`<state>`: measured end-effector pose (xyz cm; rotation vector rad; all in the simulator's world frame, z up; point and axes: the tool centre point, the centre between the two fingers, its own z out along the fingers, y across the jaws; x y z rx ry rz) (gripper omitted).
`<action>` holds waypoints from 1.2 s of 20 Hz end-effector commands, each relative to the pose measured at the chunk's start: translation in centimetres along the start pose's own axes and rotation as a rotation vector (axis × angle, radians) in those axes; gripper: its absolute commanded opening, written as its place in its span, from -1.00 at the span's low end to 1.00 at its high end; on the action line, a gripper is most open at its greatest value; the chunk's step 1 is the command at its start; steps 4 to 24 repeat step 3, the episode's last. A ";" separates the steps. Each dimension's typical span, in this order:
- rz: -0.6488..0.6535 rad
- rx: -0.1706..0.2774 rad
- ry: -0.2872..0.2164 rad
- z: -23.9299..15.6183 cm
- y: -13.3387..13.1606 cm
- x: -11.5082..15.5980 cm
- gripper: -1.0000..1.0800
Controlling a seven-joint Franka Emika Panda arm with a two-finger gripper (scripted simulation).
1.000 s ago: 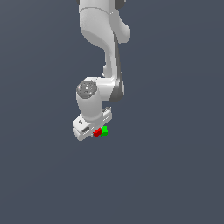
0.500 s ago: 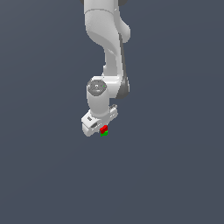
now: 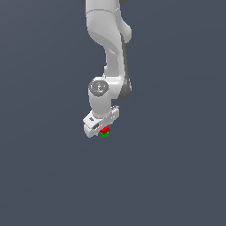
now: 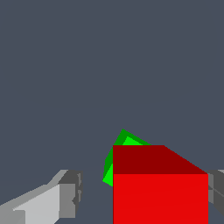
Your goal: Stack the red cube on top of the green cube.
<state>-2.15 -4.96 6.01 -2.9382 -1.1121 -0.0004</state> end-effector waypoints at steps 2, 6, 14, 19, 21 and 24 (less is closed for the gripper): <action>0.000 0.000 0.000 0.0 0.0 0.0 0.92; 0.000 0.000 0.000 0.0 0.0 0.0 0.92; 0.000 0.000 0.000 0.0 0.0 0.0 0.92; 0.000 0.000 0.000 0.0 0.0 0.0 0.92; 0.000 0.000 0.000 0.0 0.0 0.0 0.92; 0.000 0.000 0.000 0.0 0.0 0.0 0.92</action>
